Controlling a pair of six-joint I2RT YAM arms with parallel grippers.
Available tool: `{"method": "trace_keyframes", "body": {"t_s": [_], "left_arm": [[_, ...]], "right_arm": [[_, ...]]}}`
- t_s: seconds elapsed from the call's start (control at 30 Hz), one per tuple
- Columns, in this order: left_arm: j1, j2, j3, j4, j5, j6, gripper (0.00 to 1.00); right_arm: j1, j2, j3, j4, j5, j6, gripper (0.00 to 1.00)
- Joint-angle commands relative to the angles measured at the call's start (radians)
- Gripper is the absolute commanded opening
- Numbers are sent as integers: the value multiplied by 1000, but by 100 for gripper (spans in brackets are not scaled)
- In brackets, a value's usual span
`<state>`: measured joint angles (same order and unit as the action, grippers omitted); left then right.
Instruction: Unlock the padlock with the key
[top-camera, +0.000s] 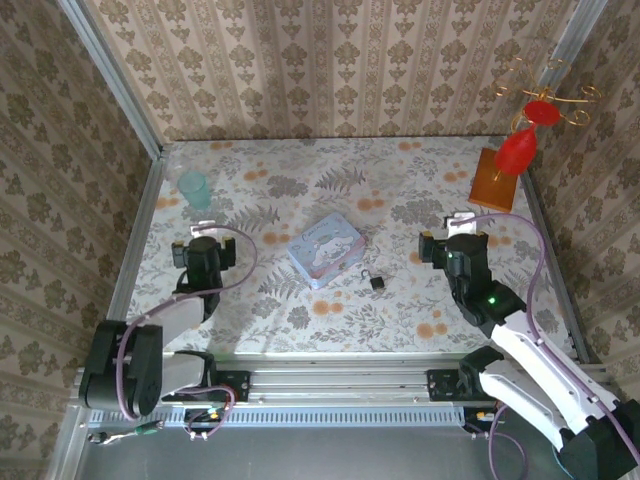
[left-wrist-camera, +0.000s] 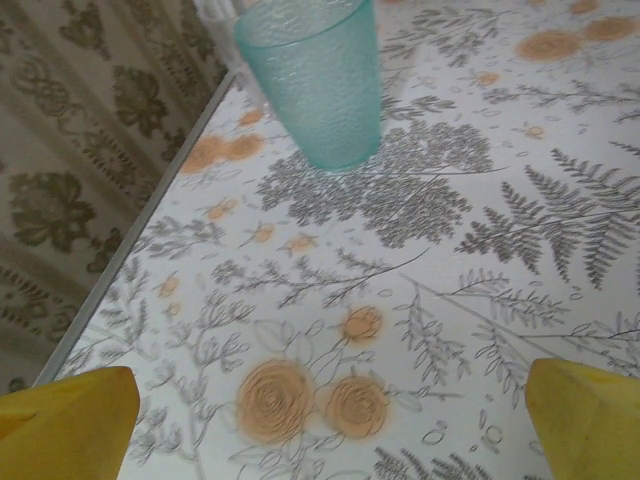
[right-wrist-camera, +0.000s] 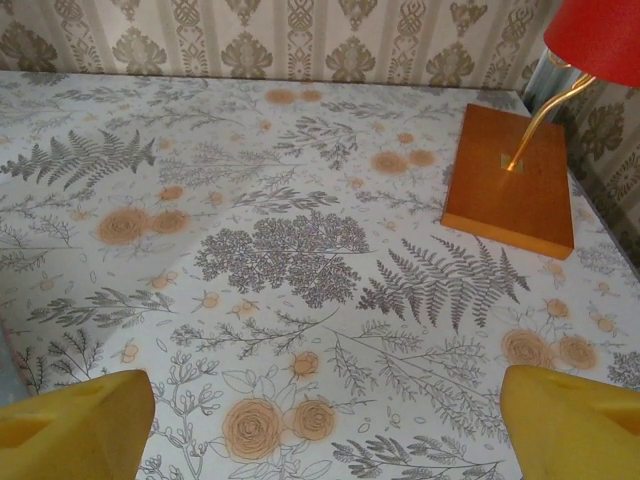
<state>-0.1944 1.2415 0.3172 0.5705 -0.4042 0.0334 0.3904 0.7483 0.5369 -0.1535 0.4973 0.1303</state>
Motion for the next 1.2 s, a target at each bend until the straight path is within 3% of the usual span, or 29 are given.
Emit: {"method": "trace_keyframes", "body": {"t_s": [0.0, 0.2, 0.33, 0.43, 0.5, 0.53, 0.8, 1.03, 1.17], "left_arm": [[15, 36, -21, 212, 98, 54, 100], [47, 181, -14, 397, 201, 114, 100], [97, 356, -57, 668, 215, 89, 100], [113, 331, -13, 545, 242, 67, 100], [118, 316, 60, 377, 222, 38, 100], [148, 319, 59, 386, 269, 25, 100], [149, 321, 49, 407, 197, 5, 100], [145, 320, 51, 405, 197, 8, 100], [145, 320, 51, 406, 196, 7, 100]], "right_arm": [[-5, -27, -20, 65, 9, -47, 90], [-5, -17, -55, 109, 2, -41, 91], [-8, -11, -61, 121, -13, -41, 91], [-9, -24, -55, 110, -16, -37, 91], [-10, -38, -55, 105, -23, -30, 92], [-10, -45, -57, 102, -26, -24, 92], [-15, -34, -49, 139, -12, -33, 93], [-192, 190, -97, 375, -50, 10, 95], [-218, 311, -125, 525, -51, -13, 95]]}}
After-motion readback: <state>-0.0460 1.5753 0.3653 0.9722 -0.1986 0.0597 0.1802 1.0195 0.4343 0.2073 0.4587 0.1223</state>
